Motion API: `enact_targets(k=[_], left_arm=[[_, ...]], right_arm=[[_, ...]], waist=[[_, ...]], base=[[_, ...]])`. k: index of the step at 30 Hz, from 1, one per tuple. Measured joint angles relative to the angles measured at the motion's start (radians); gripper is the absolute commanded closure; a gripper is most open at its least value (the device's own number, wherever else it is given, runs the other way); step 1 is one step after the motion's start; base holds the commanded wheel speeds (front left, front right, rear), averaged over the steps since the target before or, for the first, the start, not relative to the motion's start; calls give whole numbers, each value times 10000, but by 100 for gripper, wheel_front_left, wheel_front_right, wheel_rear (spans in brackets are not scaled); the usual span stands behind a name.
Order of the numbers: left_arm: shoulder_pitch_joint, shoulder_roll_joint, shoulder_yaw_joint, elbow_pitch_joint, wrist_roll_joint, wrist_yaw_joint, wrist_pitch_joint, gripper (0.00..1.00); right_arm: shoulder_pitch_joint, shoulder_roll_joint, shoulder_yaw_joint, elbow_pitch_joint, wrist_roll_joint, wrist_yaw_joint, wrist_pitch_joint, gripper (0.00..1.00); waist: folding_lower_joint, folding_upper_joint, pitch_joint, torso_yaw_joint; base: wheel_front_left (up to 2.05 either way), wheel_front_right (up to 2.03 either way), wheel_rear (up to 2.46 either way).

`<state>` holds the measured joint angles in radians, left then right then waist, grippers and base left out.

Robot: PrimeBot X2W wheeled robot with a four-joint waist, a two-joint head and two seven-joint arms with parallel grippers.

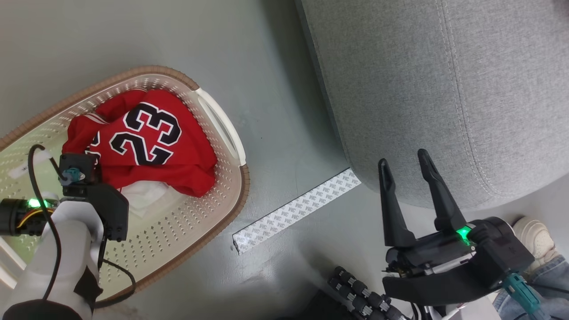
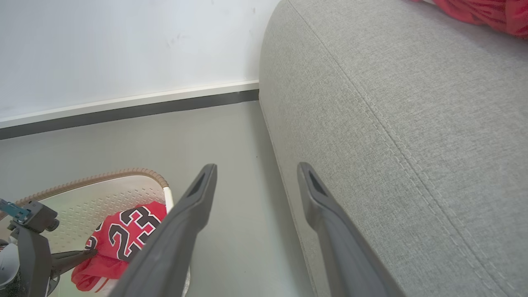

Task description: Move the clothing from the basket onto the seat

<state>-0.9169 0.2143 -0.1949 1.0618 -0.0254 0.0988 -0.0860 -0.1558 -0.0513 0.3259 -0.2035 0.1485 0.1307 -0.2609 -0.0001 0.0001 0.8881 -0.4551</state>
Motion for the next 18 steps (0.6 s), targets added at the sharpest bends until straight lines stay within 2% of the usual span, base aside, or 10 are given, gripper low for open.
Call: enact_targets(k=[8, 18], left_arm=[[-146, -54, 96, 637, -378, -228, -627, 100], [-198, -1106, -734, 1143, -217, -813, -1509, 100]], right_arm=[[-453, 4, 305, 278, 33, 0, -2, 0], [-742, 19, 416, 1488, -727, 0, -4, 0]], waist=[[0, 0, -303, -97], [0, 0, -1536, 285]], base=[[0, 0, 0], [0, 0, 0]])
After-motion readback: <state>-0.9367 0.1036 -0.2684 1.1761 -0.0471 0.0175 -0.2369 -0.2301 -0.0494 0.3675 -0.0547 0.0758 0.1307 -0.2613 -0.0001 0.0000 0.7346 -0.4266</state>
